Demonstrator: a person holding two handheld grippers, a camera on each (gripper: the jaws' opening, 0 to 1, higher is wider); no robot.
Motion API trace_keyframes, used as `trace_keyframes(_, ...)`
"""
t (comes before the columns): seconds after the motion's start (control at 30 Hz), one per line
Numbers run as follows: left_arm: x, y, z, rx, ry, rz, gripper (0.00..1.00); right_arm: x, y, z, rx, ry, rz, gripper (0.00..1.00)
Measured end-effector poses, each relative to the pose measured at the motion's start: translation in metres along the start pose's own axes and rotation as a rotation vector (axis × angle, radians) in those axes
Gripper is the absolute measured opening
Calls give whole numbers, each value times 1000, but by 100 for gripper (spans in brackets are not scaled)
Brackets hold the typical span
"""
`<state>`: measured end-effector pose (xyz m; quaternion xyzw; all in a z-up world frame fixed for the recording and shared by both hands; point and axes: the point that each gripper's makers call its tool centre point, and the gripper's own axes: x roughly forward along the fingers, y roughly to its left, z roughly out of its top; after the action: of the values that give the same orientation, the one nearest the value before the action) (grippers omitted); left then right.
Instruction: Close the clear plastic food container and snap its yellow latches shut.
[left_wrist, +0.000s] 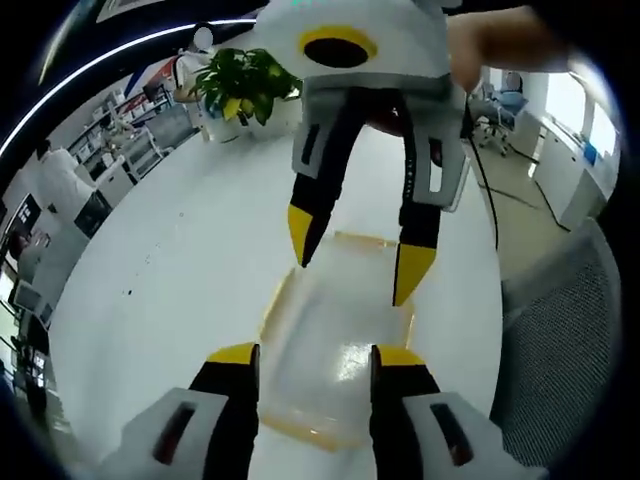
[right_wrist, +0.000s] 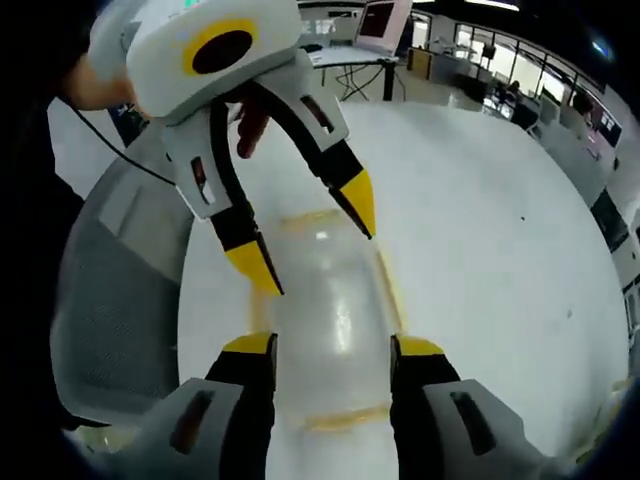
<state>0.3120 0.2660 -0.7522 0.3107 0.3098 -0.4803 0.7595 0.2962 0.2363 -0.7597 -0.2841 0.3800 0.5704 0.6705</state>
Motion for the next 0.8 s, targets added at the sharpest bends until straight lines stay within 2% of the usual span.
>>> trace_keyframes(0.1, -1, -2, 6, 0, -27, 3, 37, 2, 1, 2, -10, 3, 2, 44)
trace_keyframes(0.23, 1, -8, 4, 29, -15, -1, 36, 5, -1, 5, -2, -4, 5, 46)
trace_keyframes(0.3, 1, -8, 5, 14, -24, -4, 36, 5, -2, 8, -10, -17, -3, 49)
trace_keyframes(0.37, 1, -9, 6, 10, -27, -7, 36, 5, -4, 7, -8, -12, -1, 47)
trace_keyframes(0.67, 0, -22, 0, 37, -5, -21, 37, 5, -14, 9, -35, 6, 9, 48)
trace_keyframes(0.8, 1, -30, -3, 64, 9, -18, 39, 4, -22, 17, -24, 17, 30, 48)
